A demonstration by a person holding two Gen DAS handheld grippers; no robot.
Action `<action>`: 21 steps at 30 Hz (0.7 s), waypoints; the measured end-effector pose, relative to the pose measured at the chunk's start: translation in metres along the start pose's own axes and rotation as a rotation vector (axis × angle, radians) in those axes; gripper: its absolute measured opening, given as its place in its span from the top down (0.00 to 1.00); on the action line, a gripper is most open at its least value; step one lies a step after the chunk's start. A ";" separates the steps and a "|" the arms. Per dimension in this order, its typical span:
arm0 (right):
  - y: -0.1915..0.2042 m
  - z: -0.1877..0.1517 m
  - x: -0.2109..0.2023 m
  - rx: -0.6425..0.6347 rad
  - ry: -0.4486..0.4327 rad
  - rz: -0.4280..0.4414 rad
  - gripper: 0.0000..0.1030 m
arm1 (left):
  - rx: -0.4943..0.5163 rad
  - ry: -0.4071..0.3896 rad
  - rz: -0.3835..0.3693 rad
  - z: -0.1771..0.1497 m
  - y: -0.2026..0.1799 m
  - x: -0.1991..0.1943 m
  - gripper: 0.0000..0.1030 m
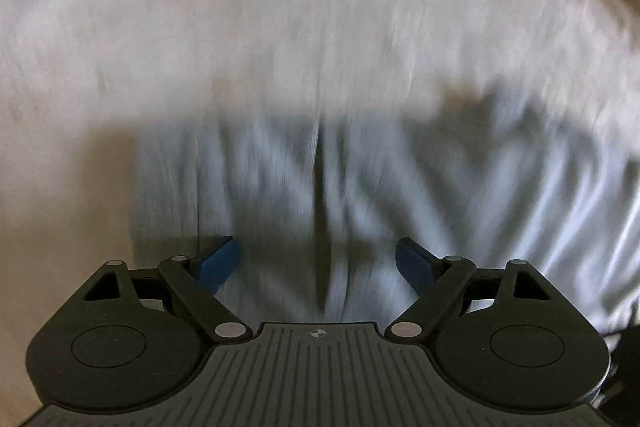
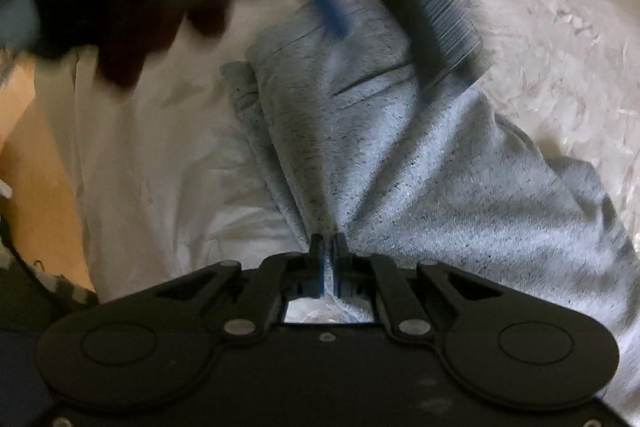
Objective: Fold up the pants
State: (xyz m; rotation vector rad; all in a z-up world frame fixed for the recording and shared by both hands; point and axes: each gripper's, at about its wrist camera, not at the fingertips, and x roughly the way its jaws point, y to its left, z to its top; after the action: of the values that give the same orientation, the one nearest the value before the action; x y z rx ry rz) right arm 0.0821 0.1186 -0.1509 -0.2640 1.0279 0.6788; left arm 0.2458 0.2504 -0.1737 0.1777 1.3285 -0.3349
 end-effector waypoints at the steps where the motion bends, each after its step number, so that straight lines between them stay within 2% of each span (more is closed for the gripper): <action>1: -0.004 0.001 0.001 0.022 0.000 0.007 0.94 | -0.009 0.024 -0.019 -0.010 0.005 0.010 0.14; 3: -0.017 0.003 -0.007 0.076 -0.009 0.022 0.93 | 0.029 -0.007 -0.029 -0.029 0.007 0.014 0.05; 4: -0.026 0.004 -0.015 0.107 -0.024 0.016 0.92 | 0.055 -0.001 -0.013 -0.035 0.004 0.014 0.04; 6: -0.048 0.007 -0.031 0.170 -0.060 -0.005 0.90 | 0.031 0.015 -0.025 -0.046 0.005 0.013 0.01; 8: -0.079 0.011 -0.045 0.261 -0.116 -0.048 0.78 | 0.011 0.015 -0.035 -0.053 0.007 0.014 0.01; 9: -0.098 0.015 -0.048 0.307 -0.134 -0.091 0.64 | 0.010 0.012 -0.033 -0.055 0.006 0.015 0.01; 10: -0.116 0.019 -0.048 0.343 -0.147 -0.133 0.56 | 0.009 0.014 -0.030 -0.055 0.006 0.015 0.01; 12: -0.151 0.026 -0.042 0.396 -0.156 -0.197 0.56 | 0.003 0.024 -0.028 -0.052 0.007 0.016 0.01; 15: -0.192 0.038 -0.020 0.433 -0.134 -0.239 0.53 | 0.005 0.026 -0.025 -0.050 0.007 0.017 0.01; 17: -0.213 0.044 -0.001 0.445 -0.096 -0.221 0.52 | 0.011 0.019 -0.021 -0.051 0.006 0.017 0.01; 21: -0.232 0.050 0.028 0.405 -0.022 -0.200 0.52 | 0.012 0.017 -0.011 -0.049 0.000 0.020 0.01</action>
State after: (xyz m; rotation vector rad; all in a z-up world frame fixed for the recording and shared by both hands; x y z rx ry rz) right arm 0.2733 -0.0234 -0.1743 -0.0050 1.0764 0.2824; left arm 0.2049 0.2632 -0.2041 0.1838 1.3451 -0.3509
